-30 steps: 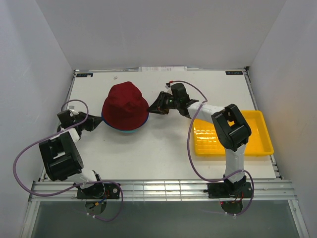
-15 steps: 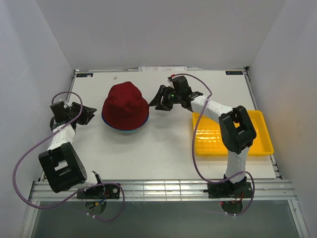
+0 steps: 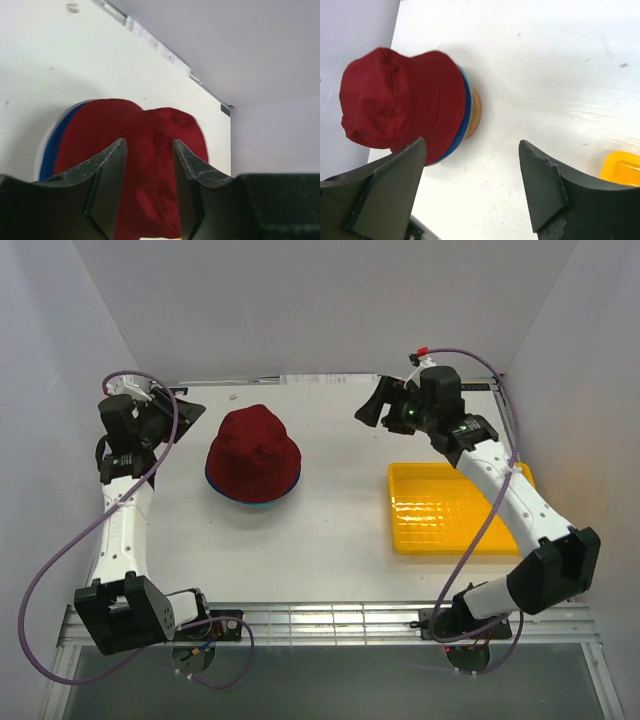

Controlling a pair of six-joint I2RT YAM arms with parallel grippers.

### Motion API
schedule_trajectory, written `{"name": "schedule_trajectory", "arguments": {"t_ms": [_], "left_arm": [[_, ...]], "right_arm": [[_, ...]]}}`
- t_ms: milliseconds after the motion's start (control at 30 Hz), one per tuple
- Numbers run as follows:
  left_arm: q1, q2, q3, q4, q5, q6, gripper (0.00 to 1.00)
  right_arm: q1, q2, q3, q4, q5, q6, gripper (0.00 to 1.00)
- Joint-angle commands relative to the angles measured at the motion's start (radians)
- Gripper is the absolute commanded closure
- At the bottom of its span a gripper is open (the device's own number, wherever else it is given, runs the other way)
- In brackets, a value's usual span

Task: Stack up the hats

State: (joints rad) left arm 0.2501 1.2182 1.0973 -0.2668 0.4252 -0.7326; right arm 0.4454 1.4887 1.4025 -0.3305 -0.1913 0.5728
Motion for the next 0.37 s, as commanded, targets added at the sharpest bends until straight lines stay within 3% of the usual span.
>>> {"name": "schedule_trajectory", "arguments": {"t_ms": [0, 100, 333], "left_arm": [[-0.037, -0.043, 0.084, -0.068, -0.01, 0.061, 0.47], [-0.081, -0.063, 0.116, -0.107, -0.014, 0.106, 0.47], [-0.144, -0.089, 0.13, -0.137, -0.028, 0.105, 0.47]], "right_arm": [[-0.02, -0.122, -0.029, -0.096, 0.134, -0.125, 0.17], [-0.042, -0.203, -0.086, -0.122, 0.179, -0.159, 0.09], [-0.063, -0.323, -0.162, -0.143, 0.26, -0.197, 0.03]]}}
